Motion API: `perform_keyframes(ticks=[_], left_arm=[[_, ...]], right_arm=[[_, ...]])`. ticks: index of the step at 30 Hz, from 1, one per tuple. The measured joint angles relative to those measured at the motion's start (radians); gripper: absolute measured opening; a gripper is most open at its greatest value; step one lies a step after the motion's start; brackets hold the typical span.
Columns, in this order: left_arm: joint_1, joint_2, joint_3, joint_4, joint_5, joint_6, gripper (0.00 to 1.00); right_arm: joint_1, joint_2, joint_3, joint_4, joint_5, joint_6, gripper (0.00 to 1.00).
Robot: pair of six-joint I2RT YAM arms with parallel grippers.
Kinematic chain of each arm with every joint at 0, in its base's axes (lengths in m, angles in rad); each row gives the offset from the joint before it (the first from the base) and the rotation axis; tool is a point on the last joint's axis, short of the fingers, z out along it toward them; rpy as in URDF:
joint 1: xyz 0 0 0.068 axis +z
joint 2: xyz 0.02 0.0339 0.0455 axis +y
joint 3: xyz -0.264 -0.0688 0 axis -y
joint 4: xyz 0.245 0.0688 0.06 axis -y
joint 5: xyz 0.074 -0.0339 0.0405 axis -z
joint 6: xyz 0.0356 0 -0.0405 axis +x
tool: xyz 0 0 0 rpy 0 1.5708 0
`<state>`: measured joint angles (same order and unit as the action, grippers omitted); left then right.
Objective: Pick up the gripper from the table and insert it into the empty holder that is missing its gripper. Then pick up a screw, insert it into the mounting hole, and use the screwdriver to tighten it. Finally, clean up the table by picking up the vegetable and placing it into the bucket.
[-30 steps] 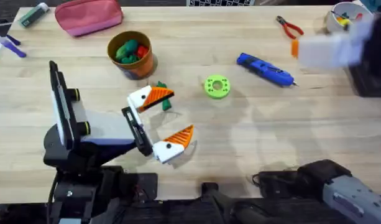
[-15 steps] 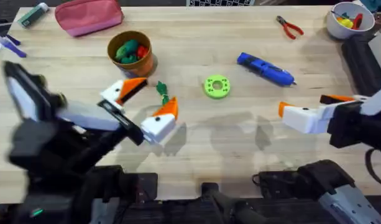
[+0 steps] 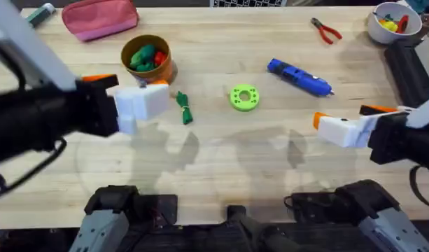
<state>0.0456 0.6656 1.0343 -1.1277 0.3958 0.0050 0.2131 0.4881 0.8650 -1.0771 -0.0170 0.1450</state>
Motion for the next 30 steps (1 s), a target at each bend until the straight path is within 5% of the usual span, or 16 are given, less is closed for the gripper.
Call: perform_keyframes(ticks=[8,12,23,30], left_arm=[[0.0,0.207,0.064,-0.086,-0.035,-0.008,0.985],[-0.022,0.329,0.069,-0.14,-0.101,-0.095,0.988],[-0.326,0.761,0.084,0.002,-0.316,-0.442,0.988],[-0.361,1.001,0.192,0.026,-0.326,-0.538,0.987]], right_arm=[[0.0,0.0,0.0,0.025,0.0,0.005,0.993],[0.0,0.0,0.0,0.026,0.0,0.005,0.993],[0.0,0.0,0.0,0.026,0.0,0.005,0.994],[0.0,0.0,0.0,0.026,0.0,0.005,0.994]])
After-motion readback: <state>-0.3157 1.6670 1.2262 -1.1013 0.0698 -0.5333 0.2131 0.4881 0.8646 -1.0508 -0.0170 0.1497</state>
